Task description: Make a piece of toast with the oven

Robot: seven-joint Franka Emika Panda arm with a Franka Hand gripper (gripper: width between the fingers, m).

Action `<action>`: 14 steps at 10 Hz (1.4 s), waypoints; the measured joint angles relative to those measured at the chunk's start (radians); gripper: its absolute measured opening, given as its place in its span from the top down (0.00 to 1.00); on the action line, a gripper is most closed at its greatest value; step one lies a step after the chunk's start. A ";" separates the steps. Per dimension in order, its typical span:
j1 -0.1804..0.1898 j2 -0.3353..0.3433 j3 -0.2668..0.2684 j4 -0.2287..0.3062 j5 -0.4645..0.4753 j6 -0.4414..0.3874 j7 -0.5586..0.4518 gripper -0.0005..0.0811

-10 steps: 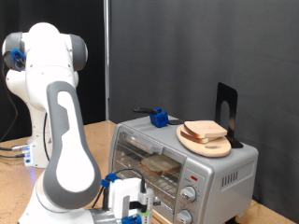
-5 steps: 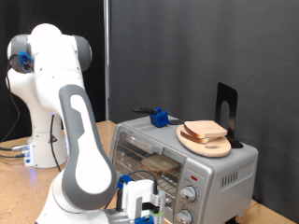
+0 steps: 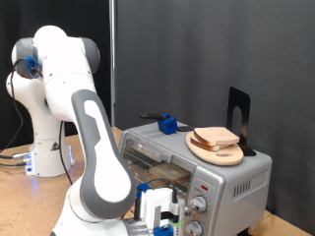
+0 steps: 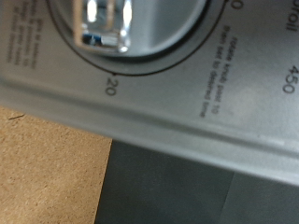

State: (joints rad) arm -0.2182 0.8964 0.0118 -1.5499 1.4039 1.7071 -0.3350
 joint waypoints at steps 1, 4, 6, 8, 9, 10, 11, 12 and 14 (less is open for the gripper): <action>0.002 0.000 0.003 0.000 0.000 0.001 0.000 0.01; 0.008 0.000 0.005 0.000 0.007 0.012 0.000 0.01; 0.009 0.000 0.006 0.000 0.012 0.024 0.000 0.03; 0.009 0.000 0.006 0.000 0.013 0.030 0.000 0.24; 0.009 0.000 0.006 0.000 0.013 0.030 0.000 0.24; 0.009 0.000 0.006 0.000 0.013 0.030 0.000 0.48; 0.009 0.000 0.006 0.000 0.013 0.030 0.000 0.65; 0.008 -0.001 0.006 0.001 0.014 0.021 0.000 0.65; 0.008 -0.003 0.006 0.001 0.015 0.011 0.000 0.83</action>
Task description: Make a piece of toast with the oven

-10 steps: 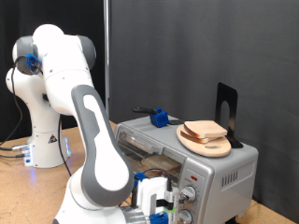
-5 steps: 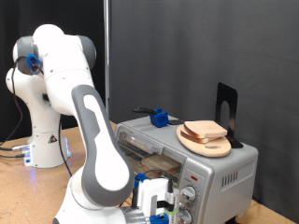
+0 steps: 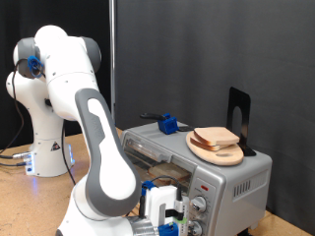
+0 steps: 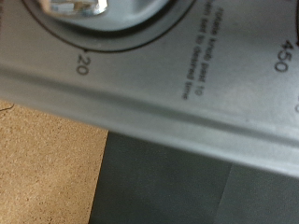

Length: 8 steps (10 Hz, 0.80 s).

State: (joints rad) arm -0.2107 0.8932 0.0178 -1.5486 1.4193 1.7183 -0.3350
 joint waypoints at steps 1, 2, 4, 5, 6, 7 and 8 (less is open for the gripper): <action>0.000 0.000 0.000 0.000 0.000 -0.001 0.000 0.88; 0.000 0.000 0.000 0.000 0.002 -0.001 -0.010 0.88; -0.002 0.000 0.000 -0.007 0.018 -0.004 -0.097 0.88; -0.002 0.000 0.001 -0.009 0.024 -0.005 -0.119 0.88; -0.002 0.000 0.001 -0.010 0.026 -0.006 -0.121 0.88; -0.002 0.000 0.001 -0.011 0.029 -0.006 -0.130 0.88; -0.003 0.000 0.001 -0.016 0.040 -0.006 -0.174 0.88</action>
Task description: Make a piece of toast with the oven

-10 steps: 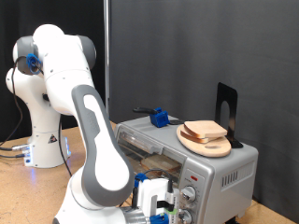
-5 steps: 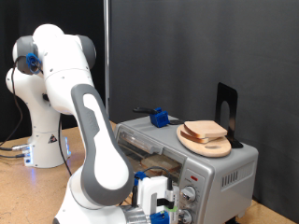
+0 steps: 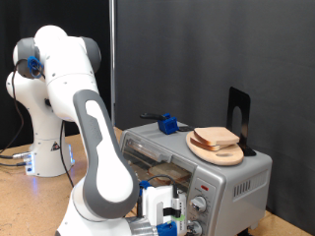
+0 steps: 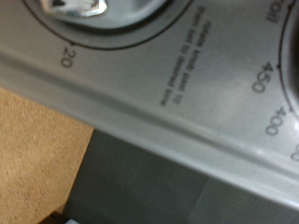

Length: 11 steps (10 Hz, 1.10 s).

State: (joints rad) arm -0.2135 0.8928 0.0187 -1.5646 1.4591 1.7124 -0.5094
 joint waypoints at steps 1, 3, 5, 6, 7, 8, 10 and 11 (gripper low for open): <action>-0.001 -0.001 0.001 -0.010 0.020 -0.001 -0.065 0.88; -0.003 -0.002 0.001 -0.026 0.056 -0.007 -0.158 0.88; -0.004 -0.003 0.001 -0.031 0.068 -0.008 -0.171 0.88; -0.004 -0.003 0.001 -0.032 0.068 -0.008 -0.171 0.88; -0.004 -0.003 0.001 -0.032 0.068 -0.008 -0.171 0.88; -0.004 -0.003 0.001 -0.032 0.068 -0.008 -0.171 0.88; -0.004 -0.003 0.001 -0.031 0.068 -0.006 -0.170 0.88; -0.006 -0.004 -0.002 -0.029 0.070 -0.001 -0.169 0.86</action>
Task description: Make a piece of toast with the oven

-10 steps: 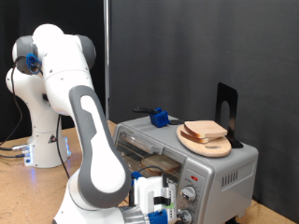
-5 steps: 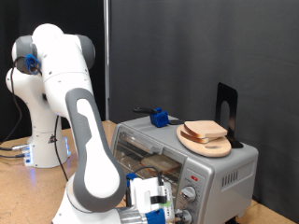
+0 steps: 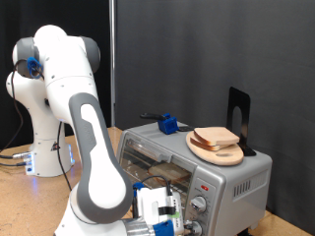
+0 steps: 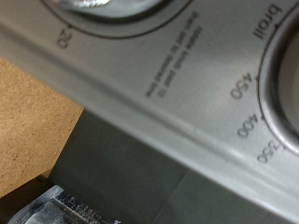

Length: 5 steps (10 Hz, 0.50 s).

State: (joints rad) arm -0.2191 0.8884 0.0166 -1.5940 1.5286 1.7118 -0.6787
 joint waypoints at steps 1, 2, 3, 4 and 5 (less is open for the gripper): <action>-0.002 -0.002 -0.004 0.001 0.000 0.000 0.002 0.86; -0.005 -0.002 -0.007 0.001 0.000 0.000 0.005 0.59; -0.008 -0.002 -0.009 0.001 0.000 0.000 0.008 0.43; -0.013 -0.002 -0.011 0.001 -0.001 -0.005 0.012 0.43; -0.023 -0.003 -0.013 0.001 -0.005 -0.026 0.028 0.18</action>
State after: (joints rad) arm -0.2419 0.8850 0.0035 -1.5931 1.5240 1.6862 -0.6512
